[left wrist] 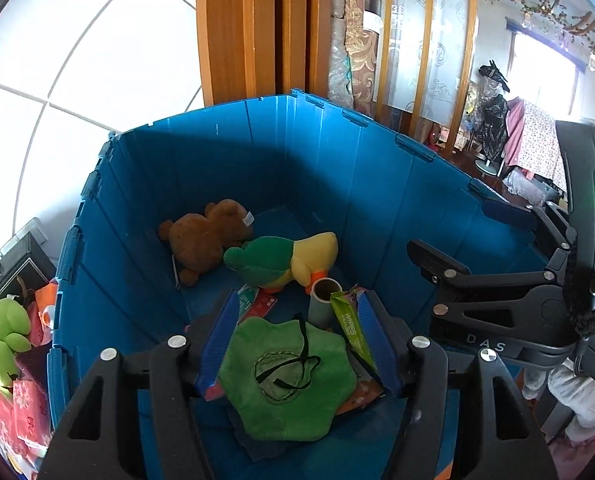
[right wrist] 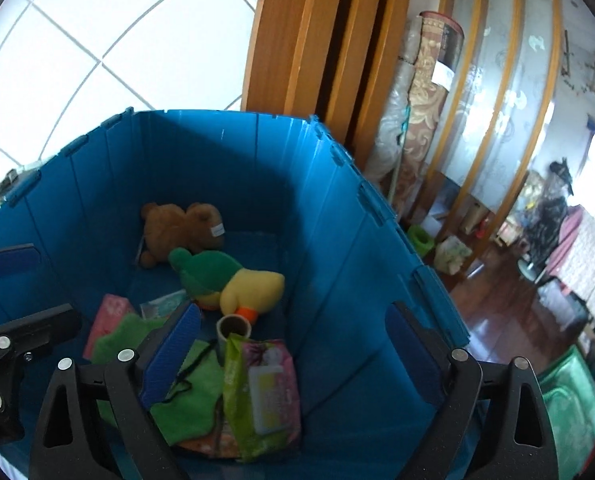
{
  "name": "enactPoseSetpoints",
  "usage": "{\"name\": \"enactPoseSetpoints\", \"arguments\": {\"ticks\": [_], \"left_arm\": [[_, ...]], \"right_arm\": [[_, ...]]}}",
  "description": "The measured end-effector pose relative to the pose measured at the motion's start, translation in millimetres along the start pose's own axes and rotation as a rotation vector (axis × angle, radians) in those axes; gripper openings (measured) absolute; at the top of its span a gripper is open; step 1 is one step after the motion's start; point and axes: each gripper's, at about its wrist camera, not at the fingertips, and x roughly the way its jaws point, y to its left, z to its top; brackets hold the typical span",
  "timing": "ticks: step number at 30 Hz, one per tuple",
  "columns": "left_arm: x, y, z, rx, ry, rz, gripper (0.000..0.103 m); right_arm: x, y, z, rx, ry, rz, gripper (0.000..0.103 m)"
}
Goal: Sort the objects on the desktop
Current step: 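Withdraw both tools from the crate back toward the pile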
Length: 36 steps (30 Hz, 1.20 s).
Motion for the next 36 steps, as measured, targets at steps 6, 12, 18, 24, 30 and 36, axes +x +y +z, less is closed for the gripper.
{"name": "enactPoseSetpoints", "arguments": {"ticks": [6, 12, 18, 24, 30, 36], "left_arm": [[-11.3, 1.4, -4.8, -0.035, -0.057, 0.073, 0.061], [-42.8, 14.3, -16.2, -0.116, -0.141, 0.106, 0.061], [-100.1, 48.1, -39.9, -0.191, -0.280, 0.274, 0.084], [-154.8, 108.0, -90.9, -0.295, -0.344, 0.446, 0.088], [-198.5, 186.4, -175.2, -0.452, -0.306, 0.644, 0.088], [-227.4, 254.0, -264.1, -0.593, -0.219, 0.682, 0.088]], "right_arm": [[-2.8, -0.2, -0.7, -0.001, -0.022, 0.022, 0.095], [-5.4, -6.8, -1.0, 0.036, -0.046, 0.050, 0.095], [-9.4, -6.8, -2.4, 0.050, -0.071, 0.031, 0.101], [-18.4, -8.6, -8.2, 0.101, -0.099, 0.051, 0.103], [-74.9, 18.1, -4.5, 0.138, -0.279, 0.144, 0.103], [-130.8, 99.9, -5.5, 0.079, -0.434, 0.328, 0.103]]}}
